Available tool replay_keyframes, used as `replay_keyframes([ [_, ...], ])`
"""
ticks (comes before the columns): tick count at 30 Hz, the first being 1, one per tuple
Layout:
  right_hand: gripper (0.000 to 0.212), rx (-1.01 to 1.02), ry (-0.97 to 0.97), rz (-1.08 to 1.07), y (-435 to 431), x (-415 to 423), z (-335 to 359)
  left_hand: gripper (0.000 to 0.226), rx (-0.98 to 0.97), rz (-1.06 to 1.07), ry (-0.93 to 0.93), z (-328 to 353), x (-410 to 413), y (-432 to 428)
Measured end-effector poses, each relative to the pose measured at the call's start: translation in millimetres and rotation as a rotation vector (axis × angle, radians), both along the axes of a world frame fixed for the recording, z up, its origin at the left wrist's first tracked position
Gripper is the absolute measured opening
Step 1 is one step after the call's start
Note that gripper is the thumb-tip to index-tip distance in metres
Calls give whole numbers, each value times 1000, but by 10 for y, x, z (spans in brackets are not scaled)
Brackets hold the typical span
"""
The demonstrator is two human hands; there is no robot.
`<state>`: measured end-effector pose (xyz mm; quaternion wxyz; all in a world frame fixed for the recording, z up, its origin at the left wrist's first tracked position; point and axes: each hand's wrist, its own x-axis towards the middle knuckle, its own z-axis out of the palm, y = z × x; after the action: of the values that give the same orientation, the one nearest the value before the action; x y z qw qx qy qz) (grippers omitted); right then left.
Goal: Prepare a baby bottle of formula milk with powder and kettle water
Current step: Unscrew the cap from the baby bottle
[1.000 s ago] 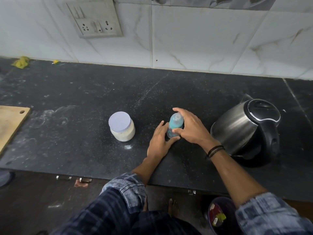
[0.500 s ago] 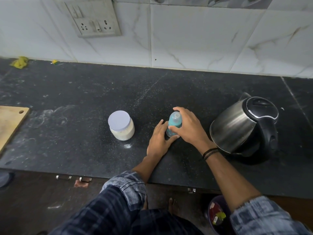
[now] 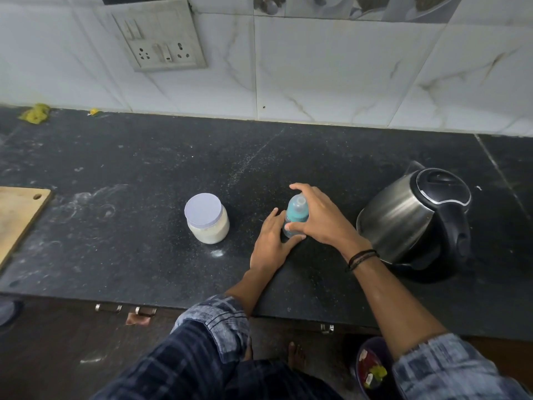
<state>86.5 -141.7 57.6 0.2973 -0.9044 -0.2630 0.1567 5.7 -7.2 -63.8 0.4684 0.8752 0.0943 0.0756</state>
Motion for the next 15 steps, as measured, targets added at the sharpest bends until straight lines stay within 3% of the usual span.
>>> replay_keyframes([
  [5, 74, 50, -80, -67, -5, -55, -77, 71, -12, 7, -2, 36, -6, -13],
  [15, 85, 85, -47, -93, 5, -73, -49, 70, -18, 15, 12, 46, -14, -14],
])
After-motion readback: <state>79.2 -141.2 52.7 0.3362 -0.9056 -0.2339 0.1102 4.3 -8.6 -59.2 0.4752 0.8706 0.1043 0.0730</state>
